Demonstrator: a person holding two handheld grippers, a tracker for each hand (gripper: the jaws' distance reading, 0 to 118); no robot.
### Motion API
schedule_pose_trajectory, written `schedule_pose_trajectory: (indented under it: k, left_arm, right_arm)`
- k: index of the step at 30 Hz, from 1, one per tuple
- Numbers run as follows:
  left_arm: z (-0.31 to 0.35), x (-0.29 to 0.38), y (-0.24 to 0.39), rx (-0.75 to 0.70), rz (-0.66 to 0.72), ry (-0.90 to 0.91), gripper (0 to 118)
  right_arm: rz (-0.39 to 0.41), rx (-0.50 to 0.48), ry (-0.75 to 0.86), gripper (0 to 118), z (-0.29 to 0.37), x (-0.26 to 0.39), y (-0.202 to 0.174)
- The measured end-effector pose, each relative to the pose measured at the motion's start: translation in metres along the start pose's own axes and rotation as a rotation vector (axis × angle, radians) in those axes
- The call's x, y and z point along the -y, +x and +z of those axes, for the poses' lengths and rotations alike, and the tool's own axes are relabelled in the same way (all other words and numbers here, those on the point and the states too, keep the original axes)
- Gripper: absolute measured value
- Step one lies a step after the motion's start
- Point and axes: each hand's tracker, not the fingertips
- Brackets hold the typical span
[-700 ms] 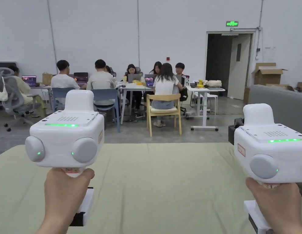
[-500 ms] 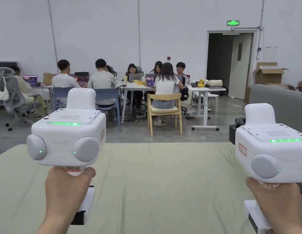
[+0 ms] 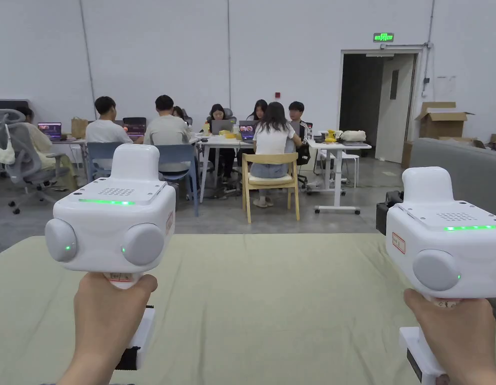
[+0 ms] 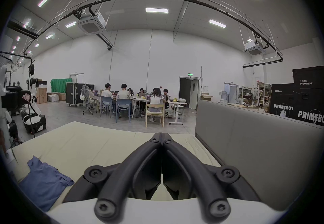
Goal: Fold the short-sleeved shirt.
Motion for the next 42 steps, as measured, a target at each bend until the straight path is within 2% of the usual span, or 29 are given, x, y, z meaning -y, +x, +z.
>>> schedule_pose_trajectory:
  k: [7, 13, 18, 29, 35, 37, 38, 39, 40, 42]
  left_arm:
    - [0.002, 0.002, -0.008, -0.029, -0.005, -0.006, 0]
    - [0.014, 0.011, -0.046, -0.106, 0.0, -0.027, 0]
    - [0.035, 0.024, -0.104, -0.233, 0.002, -0.064, 0]
    - [0.1, 0.065, -0.24, -0.513, 0.023, -0.177, 0]
    - [0.11, 0.089, -0.272, -0.557, 0.032, -0.225, 0]
    - [0.105, 0.1, -0.276, -0.49, 0.087, -0.247, 1]
    - [0.099, 0.107, -0.278, -0.435, 0.137, -0.275, 45]
    - [0.089, 0.118, -0.28, -0.393, 0.186, -0.319, 98]
    - [0.075, 0.131, -0.281, -0.352, 0.215, -0.393, 115]
    - [0.052, 0.17, -0.272, -0.258, 0.252, -0.467, 115]
  right_arm:
    - [-0.006, -0.018, 0.006, 3, 0.0, -0.004, -0.009]
    - [-0.002, -0.092, 0.002, 3, -0.004, -0.004, -0.046]
    - [-0.015, -0.209, 0.0, 3, -0.007, -0.005, -0.105]
    - [-0.016, -0.523, -0.055, 3, 0.004, 0.012, -0.272]
    - [-0.009, -0.582, -0.085, 3, 0.01, 0.021, -0.312]
    - [-0.008, -0.589, -0.096, 3, 0.007, 0.025, -0.316]
    - [-0.004, -0.589, -0.102, 3, 0.004, 0.029, -0.317]
    - [0.002, -0.587, -0.11, 3, -0.012, 0.038, -0.32]
    - [0.007, -0.586, -0.118, 3, -0.015, 0.042, -0.319]
    - [0.022, -0.577, -0.141, 3, -0.024, 0.053, -0.316]
